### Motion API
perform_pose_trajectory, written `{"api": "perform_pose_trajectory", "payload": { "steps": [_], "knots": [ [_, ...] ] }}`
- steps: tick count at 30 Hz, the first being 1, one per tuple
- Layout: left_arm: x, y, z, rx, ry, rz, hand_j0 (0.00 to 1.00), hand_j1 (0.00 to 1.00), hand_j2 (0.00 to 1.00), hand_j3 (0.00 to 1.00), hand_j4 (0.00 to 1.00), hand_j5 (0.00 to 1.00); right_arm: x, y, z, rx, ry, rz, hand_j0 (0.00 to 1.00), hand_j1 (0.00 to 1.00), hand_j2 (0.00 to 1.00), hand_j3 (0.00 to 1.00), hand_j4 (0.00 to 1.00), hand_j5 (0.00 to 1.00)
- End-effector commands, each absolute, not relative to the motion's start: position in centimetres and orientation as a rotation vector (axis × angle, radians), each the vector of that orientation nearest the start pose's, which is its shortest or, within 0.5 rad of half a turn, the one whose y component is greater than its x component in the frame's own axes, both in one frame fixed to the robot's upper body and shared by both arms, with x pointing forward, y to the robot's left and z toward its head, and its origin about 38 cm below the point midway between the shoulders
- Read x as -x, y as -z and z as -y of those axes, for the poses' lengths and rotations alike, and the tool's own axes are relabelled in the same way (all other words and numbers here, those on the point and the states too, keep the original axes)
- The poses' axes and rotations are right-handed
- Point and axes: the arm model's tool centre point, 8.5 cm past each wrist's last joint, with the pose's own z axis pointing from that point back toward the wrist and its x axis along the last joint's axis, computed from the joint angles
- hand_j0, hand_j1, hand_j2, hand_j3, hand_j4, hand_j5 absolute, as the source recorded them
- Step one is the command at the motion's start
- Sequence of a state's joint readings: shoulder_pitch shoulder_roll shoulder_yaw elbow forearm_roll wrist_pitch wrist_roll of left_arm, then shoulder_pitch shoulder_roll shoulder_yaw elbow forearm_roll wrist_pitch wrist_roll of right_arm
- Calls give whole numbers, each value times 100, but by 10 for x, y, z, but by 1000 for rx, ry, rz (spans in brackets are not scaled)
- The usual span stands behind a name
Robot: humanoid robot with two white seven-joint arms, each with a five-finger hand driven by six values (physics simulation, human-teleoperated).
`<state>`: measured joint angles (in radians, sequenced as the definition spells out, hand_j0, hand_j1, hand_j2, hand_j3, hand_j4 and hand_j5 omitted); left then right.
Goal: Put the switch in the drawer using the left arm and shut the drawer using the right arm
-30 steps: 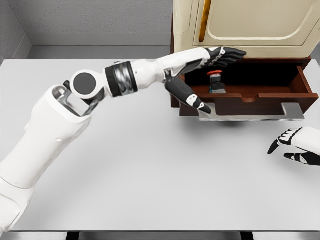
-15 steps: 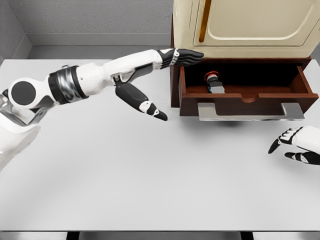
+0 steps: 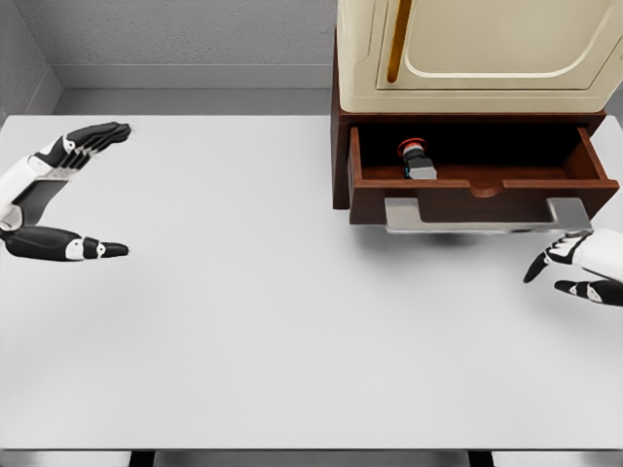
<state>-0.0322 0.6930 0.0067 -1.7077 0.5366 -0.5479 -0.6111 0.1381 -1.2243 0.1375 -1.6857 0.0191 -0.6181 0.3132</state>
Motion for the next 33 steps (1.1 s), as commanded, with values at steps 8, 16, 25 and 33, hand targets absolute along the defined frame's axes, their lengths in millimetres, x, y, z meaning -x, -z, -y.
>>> {"api": "perform_pose_trajectory", "payload": {
  "steps": [8,16,25,33],
  "knots": [
    [-342,-199,-349,156,979,2027,100,100,100,100,100,100,-313,-217,424,250,-1685,1429,58,58,58,58,58,58],
    [-343,-195,-350,149,976,2022,100,100,100,100,100,100,-308,-211,449,273,-1722,1295,56,56,56,56,56,56],
    [-343,-199,-354,125,962,2041,100,100,100,100,100,100,-299,-216,411,194,-1795,1369,54,54,54,54,54,54],
    [-343,-194,-362,68,877,2071,100,100,100,100,100,100,-300,-226,401,194,-1812,1410,55,55,55,55,55,55]
  ]
}}
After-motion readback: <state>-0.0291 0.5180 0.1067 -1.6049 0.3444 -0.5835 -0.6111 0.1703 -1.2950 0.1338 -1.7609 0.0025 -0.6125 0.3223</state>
